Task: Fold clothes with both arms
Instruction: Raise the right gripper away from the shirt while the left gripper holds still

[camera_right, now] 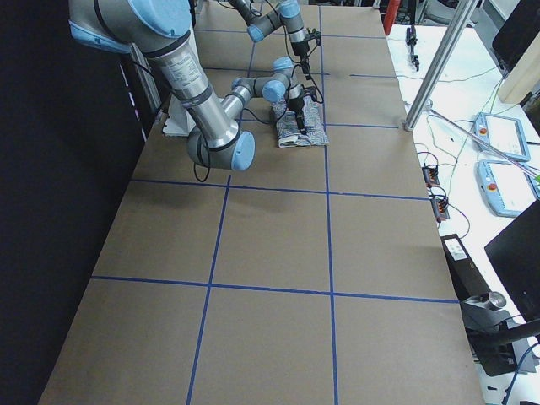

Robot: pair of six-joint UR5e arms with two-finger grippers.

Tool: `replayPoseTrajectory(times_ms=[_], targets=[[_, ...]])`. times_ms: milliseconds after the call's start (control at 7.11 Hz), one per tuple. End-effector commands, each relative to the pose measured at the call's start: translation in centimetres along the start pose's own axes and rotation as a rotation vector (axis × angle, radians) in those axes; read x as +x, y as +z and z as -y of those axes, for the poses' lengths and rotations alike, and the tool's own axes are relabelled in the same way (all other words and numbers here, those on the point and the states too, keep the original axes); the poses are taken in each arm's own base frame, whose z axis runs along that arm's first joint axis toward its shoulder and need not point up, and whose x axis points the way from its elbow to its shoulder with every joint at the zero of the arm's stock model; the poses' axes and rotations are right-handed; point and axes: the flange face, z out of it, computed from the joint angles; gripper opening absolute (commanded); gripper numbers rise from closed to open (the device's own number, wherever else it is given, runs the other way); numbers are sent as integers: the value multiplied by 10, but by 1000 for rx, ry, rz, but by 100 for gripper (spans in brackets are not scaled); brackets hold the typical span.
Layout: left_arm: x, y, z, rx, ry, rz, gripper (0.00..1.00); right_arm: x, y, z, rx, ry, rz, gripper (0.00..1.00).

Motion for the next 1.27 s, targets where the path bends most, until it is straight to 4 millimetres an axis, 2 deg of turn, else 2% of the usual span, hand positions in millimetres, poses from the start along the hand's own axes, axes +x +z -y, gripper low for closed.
replayPoseTrajectory(times_ms=[0, 141, 281, 422, 563, 704, 844, 985, 1126], targets=[[0, 0, 0, 0, 0, 0, 100, 4, 12, 69, 24, 41, -47, 100], [1, 0, 0, 0, 0, -1, 100, 19, 43, 107, 54, 48, -51, 100], [1, 2, -3, -5, -19, 0, 100, 51, 59, 144, 57, 35, -68, 100], [3, 0, -2, -3, -31, -4, 100, 72, 55, 169, 37, 37, -58, 100], [6, 0, -2, -3, -53, -7, 100, 81, 45, 187, 16, 43, -31, 100], [8, 1, -2, -7, -58, -5, 100, 84, 31, 195, -14, 48, 22, 100], [19, 14, -21, -36, -87, 5, 100, 88, 20, 187, -4, 42, 50, 100], [38, 28, -44, -68, -111, 14, 100, 97, 14, 180, 0, 40, 70, 100], [59, 55, -54, -50, -131, 53, 100, 101, 14, 175, -2, 39, 73, 100]])
